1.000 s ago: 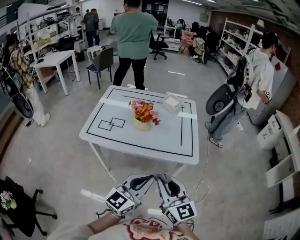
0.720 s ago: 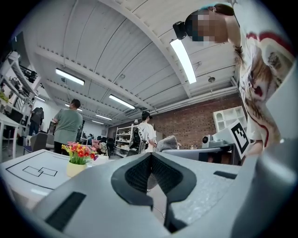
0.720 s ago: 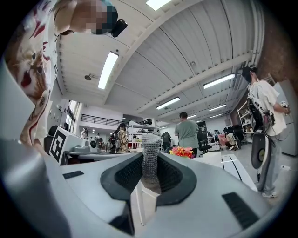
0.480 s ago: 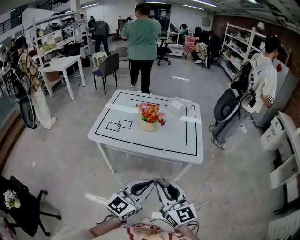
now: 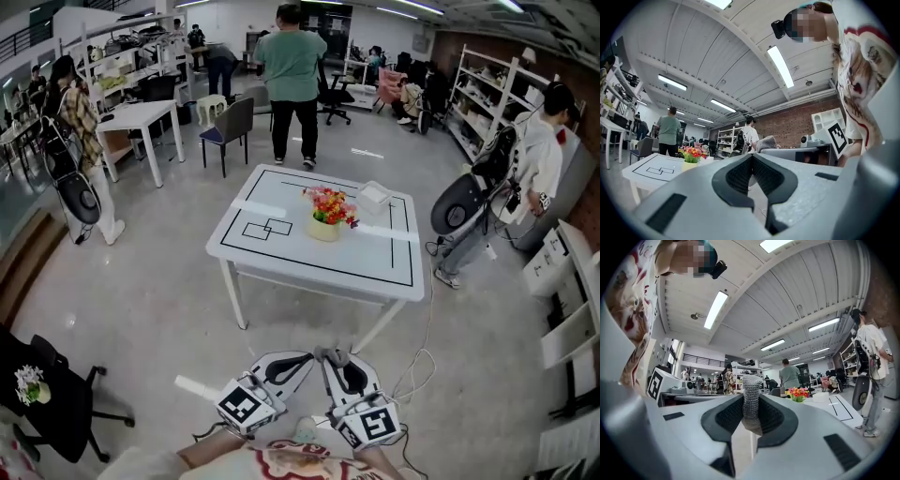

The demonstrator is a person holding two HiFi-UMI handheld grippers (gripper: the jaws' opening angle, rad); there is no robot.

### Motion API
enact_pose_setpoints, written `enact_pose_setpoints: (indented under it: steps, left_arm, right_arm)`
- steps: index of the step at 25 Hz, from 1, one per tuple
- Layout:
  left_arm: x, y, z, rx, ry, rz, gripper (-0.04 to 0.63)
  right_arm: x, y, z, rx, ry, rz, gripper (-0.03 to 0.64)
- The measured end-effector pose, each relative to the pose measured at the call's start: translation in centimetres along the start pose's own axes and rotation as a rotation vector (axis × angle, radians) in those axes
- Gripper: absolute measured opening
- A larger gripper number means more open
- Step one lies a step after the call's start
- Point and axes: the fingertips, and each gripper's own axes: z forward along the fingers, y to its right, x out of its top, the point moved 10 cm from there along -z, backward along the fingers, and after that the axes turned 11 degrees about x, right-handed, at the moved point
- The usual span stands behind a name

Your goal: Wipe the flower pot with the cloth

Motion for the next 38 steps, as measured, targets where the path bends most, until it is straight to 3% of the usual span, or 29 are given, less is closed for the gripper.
enact_pose_setpoints:
  steps: [9,15,25,29,38]
  left_arm:
    - [-0.4,3.4,-10.1,-0.082,-0.003,-0.034,0.005]
    - [-1.0,5.3,-13.7,-0.109,-0.018,-0.06,0.005]
    - [1.9,8.4,-15.7,-0.098,0.034,-0.028,0.004]
    - [1.5,9.3,-15.3,-0.088,0.021,-0.065,0.004]
    - [2.2,9.4,-15.1,-0.088,0.031,-0.033,0.004]
  right_arm:
    - [-0.9,-12.7,-3.9,-0.076,-0.013,0.013,0.074]
    - [-1.6,-18.2,-6.1,-0.08,-0.049,0.0,0.074]
    - [1.7,-19.3,-8.0,-0.074,-0.017,-0.052,0.074]
    - [1.4,-19.0,-9.0,-0.061,-0.031,-0.053,0.074]
    - [1.7,-18.8,-9.3,-0.061,-0.02,-0.058,0.074]
